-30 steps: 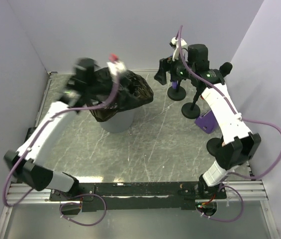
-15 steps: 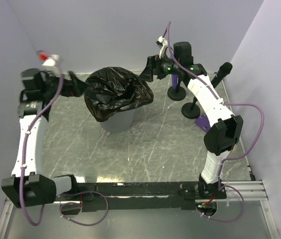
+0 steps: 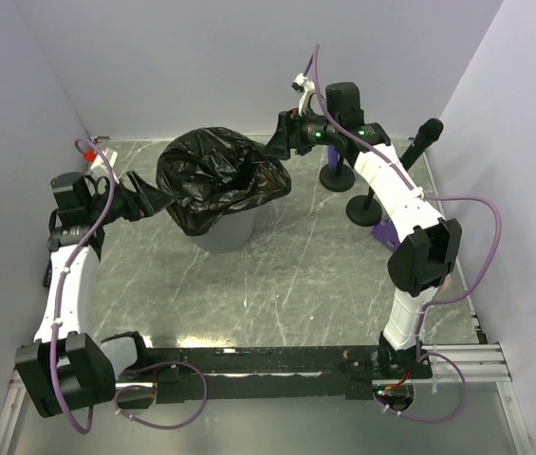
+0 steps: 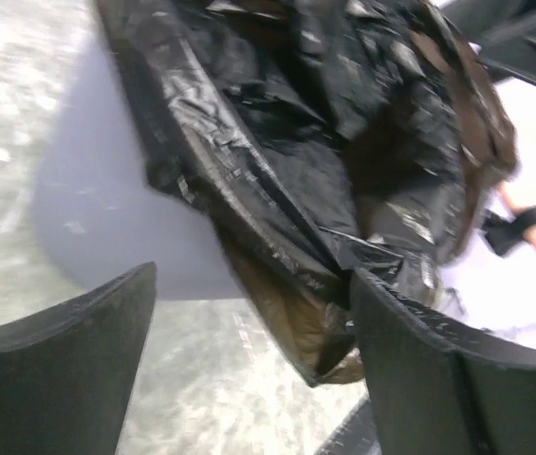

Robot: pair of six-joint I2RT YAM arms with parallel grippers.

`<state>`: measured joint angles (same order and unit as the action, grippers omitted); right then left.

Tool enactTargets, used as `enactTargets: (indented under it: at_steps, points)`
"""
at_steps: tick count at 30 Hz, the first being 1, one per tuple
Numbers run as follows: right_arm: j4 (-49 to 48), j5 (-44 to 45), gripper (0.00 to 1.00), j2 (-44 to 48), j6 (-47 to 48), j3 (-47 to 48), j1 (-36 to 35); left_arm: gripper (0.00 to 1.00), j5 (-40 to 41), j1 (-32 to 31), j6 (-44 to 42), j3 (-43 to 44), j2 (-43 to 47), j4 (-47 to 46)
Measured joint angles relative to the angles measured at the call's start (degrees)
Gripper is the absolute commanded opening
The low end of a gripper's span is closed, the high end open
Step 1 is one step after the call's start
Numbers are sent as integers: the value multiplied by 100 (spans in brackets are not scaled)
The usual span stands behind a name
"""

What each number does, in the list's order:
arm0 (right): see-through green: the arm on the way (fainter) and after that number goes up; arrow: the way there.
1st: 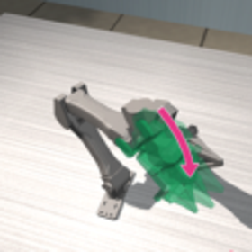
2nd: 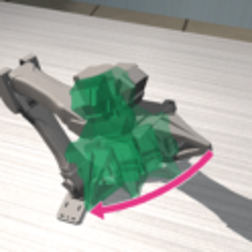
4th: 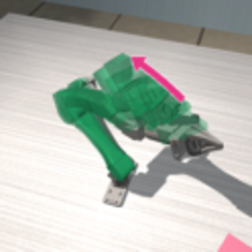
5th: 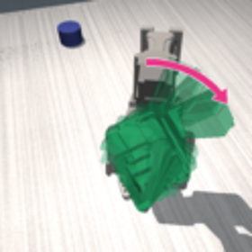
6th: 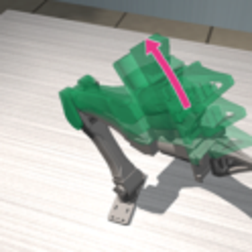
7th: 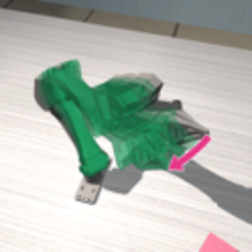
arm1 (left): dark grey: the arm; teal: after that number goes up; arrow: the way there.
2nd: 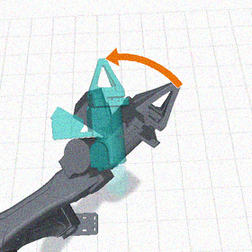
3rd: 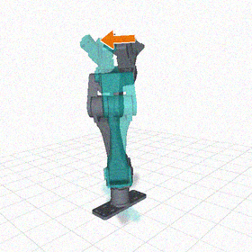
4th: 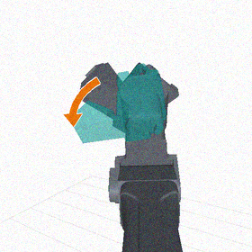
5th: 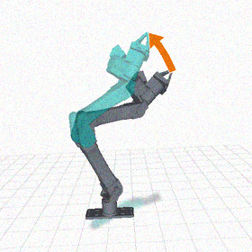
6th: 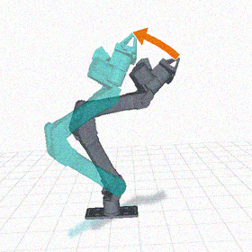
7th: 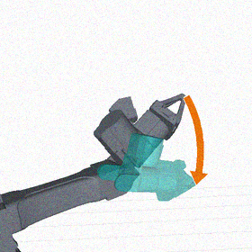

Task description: Put the trash bags into the trash bin

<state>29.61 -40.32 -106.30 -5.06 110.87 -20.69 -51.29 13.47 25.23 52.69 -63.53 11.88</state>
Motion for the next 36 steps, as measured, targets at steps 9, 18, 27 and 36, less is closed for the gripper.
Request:
enactTargets:
  at_steps: [9,18,27,36]
  points:
    - [-109,-341,15,-299,-153,13,-7,60,-772,-4,737,-518,68,-1054]
    - [-175,-422,0,-702,-297,31,-7,58,-1088,31,791,-555,129,-1016]
    - [-393,-457,0,-835,-420,291,-7,13,-1248,144,804,-905,520,-1217]
    - [-483,-426,0,-1309,-542,428,-66,1,-914,144,861,-1056,-168,-1755]
